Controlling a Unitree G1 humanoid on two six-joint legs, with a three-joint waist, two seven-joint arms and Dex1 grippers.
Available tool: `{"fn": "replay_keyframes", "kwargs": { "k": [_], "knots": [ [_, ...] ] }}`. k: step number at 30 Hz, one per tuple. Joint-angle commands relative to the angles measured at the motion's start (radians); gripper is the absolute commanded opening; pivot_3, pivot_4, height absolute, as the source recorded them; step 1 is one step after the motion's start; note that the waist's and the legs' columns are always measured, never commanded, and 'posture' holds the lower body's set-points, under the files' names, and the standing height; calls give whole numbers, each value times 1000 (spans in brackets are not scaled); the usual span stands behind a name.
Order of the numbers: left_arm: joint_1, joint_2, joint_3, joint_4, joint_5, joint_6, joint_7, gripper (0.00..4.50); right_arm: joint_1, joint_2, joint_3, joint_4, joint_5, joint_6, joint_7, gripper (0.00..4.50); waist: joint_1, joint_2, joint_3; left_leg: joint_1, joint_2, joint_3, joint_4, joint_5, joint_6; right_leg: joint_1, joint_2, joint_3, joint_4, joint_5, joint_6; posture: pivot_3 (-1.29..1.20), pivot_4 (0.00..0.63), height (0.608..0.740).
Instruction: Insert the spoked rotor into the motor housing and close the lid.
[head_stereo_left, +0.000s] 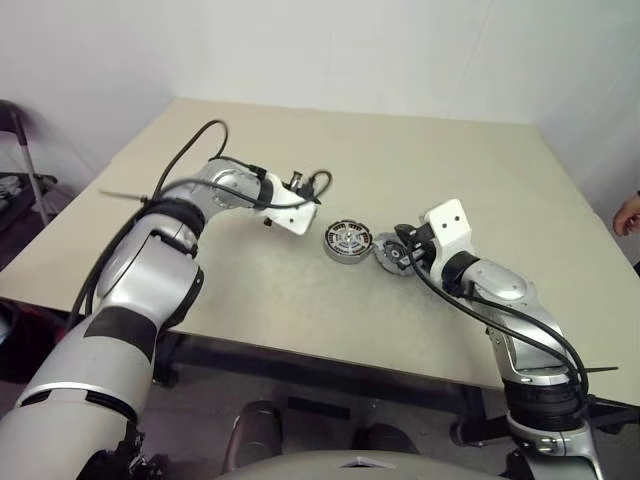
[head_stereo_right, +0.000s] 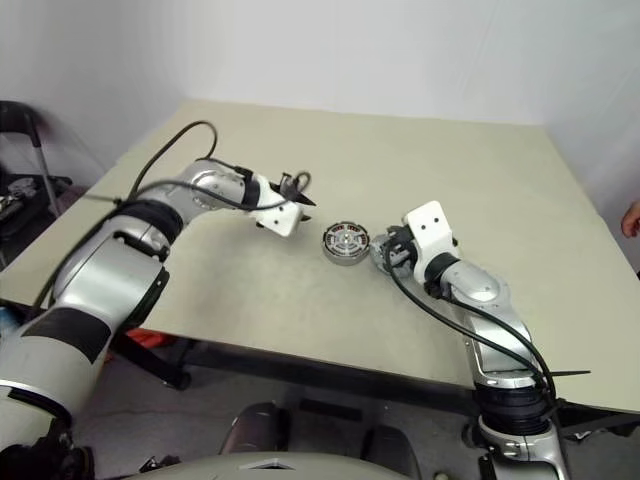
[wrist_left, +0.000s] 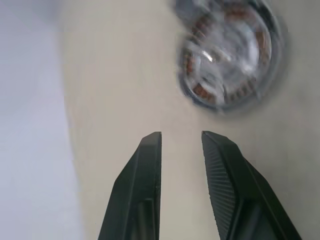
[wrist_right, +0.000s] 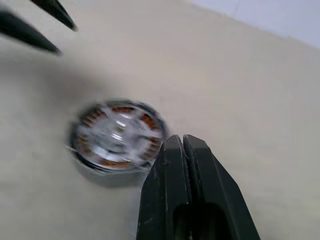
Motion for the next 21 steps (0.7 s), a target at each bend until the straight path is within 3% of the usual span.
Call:
{"fn": "replay_keyframes", "kwargs": {
  "k": [1,5,10,16,21],
  "knots": [
    [178,-27,198,-224,-316,320,-172,1341,39,43,-110,-99,133,108,-14,0,-1,0,0,1,0,1,0,0,0,0,0,0,0,0,0,0,0,740],
    [468,-31,275,-685,-489,765,-167,1341,45,39,-199,-107,228,199,-19,0,-9,0,0,0,2,1,-1,0,-1,-2,0,0,2,0,-1,0,0,740],
    [697,-33,288,-1069,-619,1161,-119,1381,32,37,-246,-86,335,262,-10,1616,-17,1,0,3,3,1,-4,1,-1,0,1,0,2,-1,0,0,0,740],
    [739,-81,398,-1194,-776,1407,12,1381,-55,138,-403,-18,463,440,-146,3665,-26,1,0,8,1,2,-15,7,-12,0,0,0,0,-1,1,0,0,740],
    [739,-101,408,-1212,-801,1446,72,1381,-60,154,-444,12,496,525,-211,3665,-30,2,-1,10,2,2,-20,12,-20,0,2,0,-1,-3,4,0,0,740]
  ]
}}
